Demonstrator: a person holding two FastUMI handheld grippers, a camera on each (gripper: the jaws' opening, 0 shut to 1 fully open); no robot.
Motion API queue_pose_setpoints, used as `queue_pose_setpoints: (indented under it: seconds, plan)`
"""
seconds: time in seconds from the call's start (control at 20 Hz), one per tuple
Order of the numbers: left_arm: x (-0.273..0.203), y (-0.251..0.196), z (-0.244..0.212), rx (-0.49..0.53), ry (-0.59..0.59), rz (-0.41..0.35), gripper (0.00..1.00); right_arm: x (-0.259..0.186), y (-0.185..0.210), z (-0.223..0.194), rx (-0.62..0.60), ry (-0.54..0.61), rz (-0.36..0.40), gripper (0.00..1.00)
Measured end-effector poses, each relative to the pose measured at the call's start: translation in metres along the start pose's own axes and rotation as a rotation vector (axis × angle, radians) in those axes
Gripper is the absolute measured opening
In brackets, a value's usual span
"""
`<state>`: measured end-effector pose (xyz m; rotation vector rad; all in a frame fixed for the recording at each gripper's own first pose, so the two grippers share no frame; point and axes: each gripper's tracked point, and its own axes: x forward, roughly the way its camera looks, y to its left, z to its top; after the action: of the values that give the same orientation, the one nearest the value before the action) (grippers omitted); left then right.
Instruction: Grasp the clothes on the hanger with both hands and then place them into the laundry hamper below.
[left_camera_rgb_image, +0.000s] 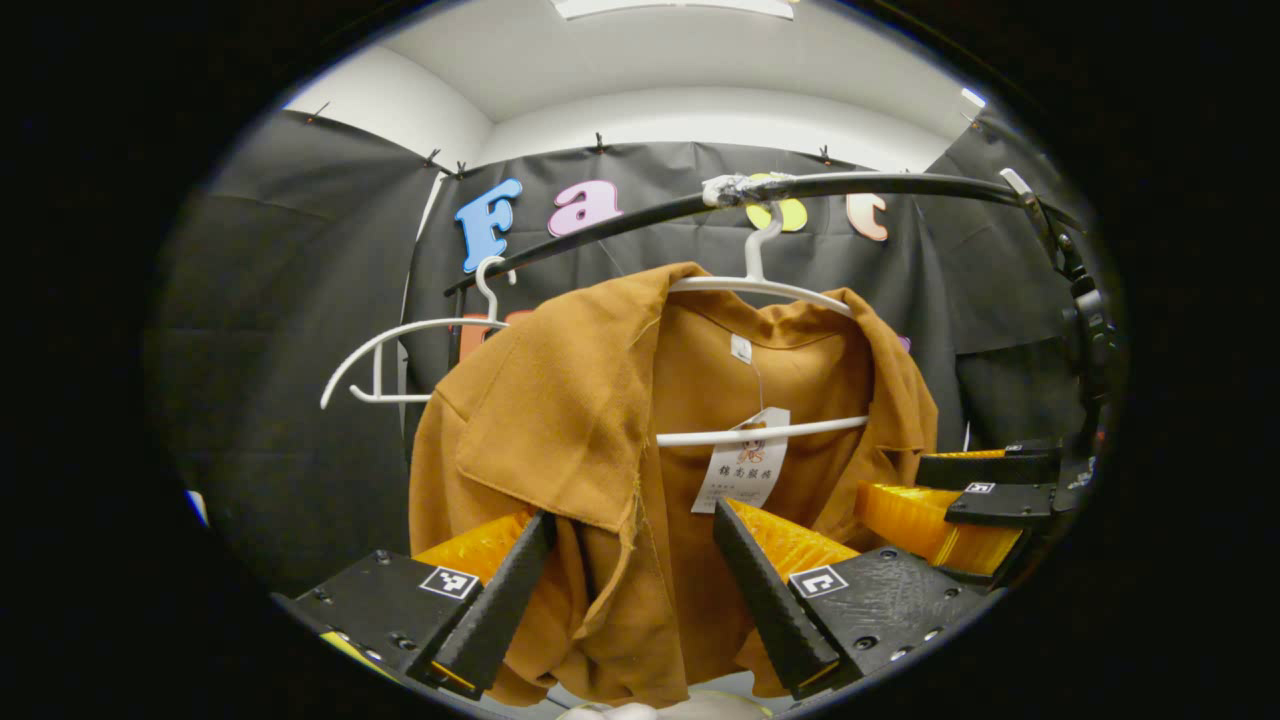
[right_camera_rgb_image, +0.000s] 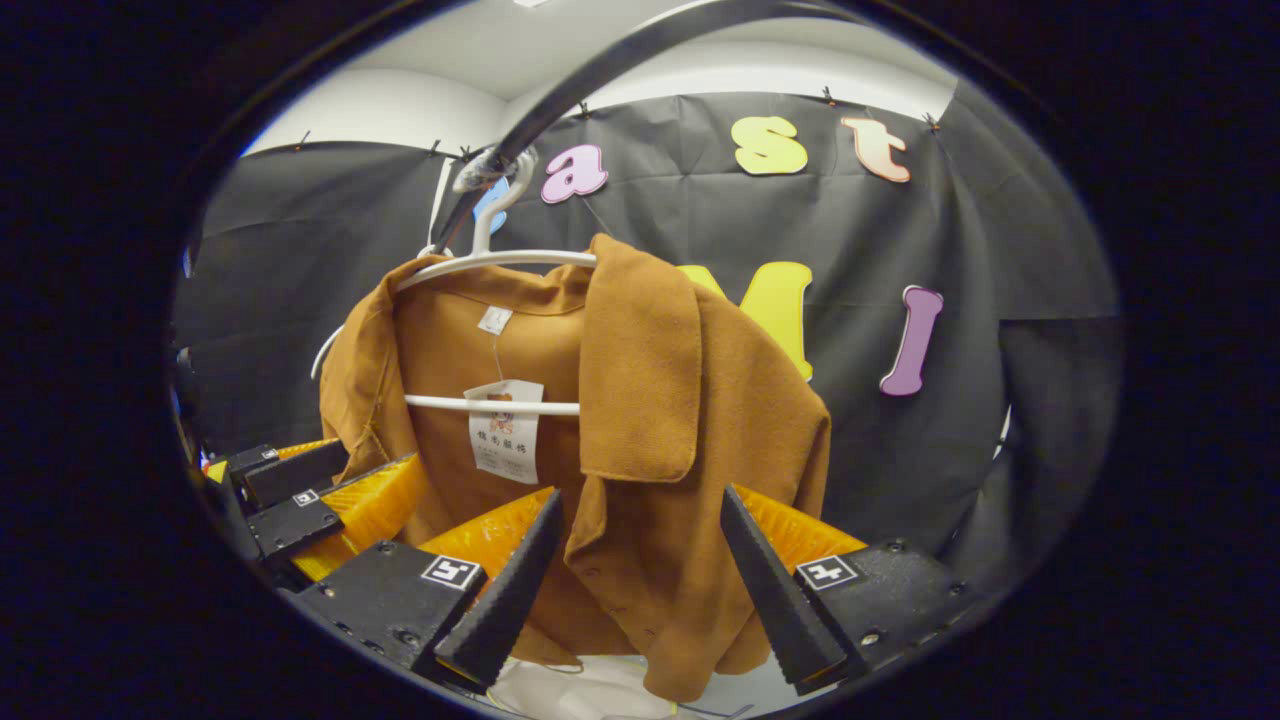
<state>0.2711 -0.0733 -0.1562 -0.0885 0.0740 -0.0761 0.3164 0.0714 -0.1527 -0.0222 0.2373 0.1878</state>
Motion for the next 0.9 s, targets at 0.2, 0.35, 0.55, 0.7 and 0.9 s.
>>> queue_pose_setpoints:
  seconds: [0.2, 0.35, 0.55, 0.7, 0.9]
  plan:
    - [0.019, 0.007, -0.001, 0.016, -0.004, 0.041, 1.00, 0.024, 0.001, 0.006, 0.007, -0.004, -0.009, 1.00]
    - [0.029, 0.011, -0.004, 0.026, -0.008, 0.075, 1.00, 0.041, 0.003, 0.008, -0.003, -0.012, -0.016, 0.95]
    - [0.030, 0.016, -0.005, 0.046, -0.005, 0.098, 0.71, 0.054, -0.006, 0.007, -0.023, -0.012, 0.022, 0.55]
    - [0.032, 0.024, -0.007, 0.052, 0.003, 0.100, 0.39, 0.054, -0.012, 0.006, 0.011, -0.007, 0.098, 0.24]
    - [0.036, 0.033, -0.009, 0.061, 0.029, 0.096, 0.12, 0.051, -0.017, 0.005, 0.103, 0.019, 0.253, 0.06]
